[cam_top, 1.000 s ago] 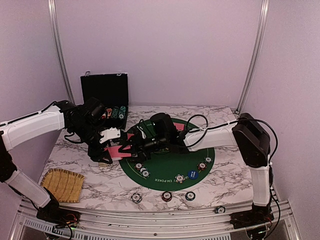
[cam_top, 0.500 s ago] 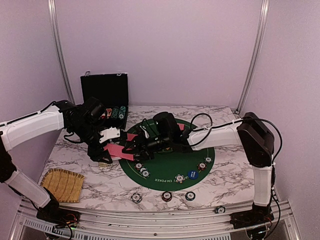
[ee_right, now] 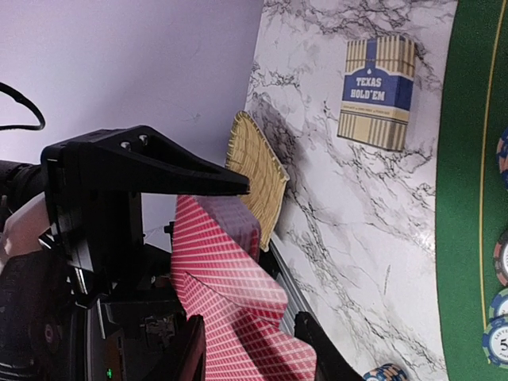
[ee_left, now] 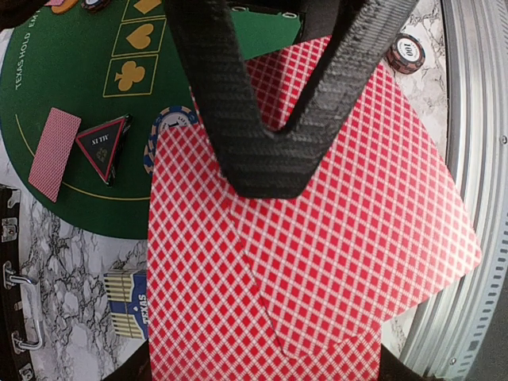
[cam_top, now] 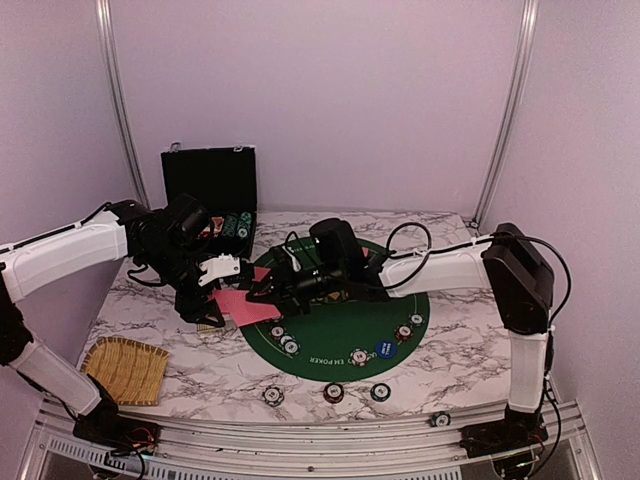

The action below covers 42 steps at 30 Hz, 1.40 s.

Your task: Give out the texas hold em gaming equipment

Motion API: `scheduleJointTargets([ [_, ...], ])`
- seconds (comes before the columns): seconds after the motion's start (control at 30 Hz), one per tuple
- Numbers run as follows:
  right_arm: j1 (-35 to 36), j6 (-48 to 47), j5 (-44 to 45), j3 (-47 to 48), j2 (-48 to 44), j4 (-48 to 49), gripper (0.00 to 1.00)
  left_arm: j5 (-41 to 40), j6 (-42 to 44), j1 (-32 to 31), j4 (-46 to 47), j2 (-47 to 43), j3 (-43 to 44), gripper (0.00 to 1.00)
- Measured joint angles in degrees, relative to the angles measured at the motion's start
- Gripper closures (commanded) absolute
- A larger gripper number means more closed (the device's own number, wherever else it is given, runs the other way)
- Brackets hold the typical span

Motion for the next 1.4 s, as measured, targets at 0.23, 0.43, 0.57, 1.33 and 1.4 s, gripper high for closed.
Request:
scheduleJointTargets([
  [0.23,0.70,-1.33,0.87,5.42,0.37,-3.28,0.69,0.15,0.00,0.00,0.00,0.00,0.00,0.63],
  [0.43,1.40,-2.84,1.97,8.39,1.01,-6.62,0.68,0.39,0.00,0.00,0.00,0.00,0.00,0.64],
  [0.57,1.38,-3.17,2.08,9.01,1.81,-7.67,0.64,0.39,-0.02,0.00,0.00,0.00,0.00,0.64],
  [1.33,1.64,-4.11,1.97,9.01,3.39,-9.16,0.42,0.42,0.04,0.00,0.00,-0.02,0.00,0.64],
  [1.4,1.64,-4.79,2.01,9.01,3.28,-10.12,0.40,0.42,0.07,0.00,0.00,-0.02,0.00,0.64],
])
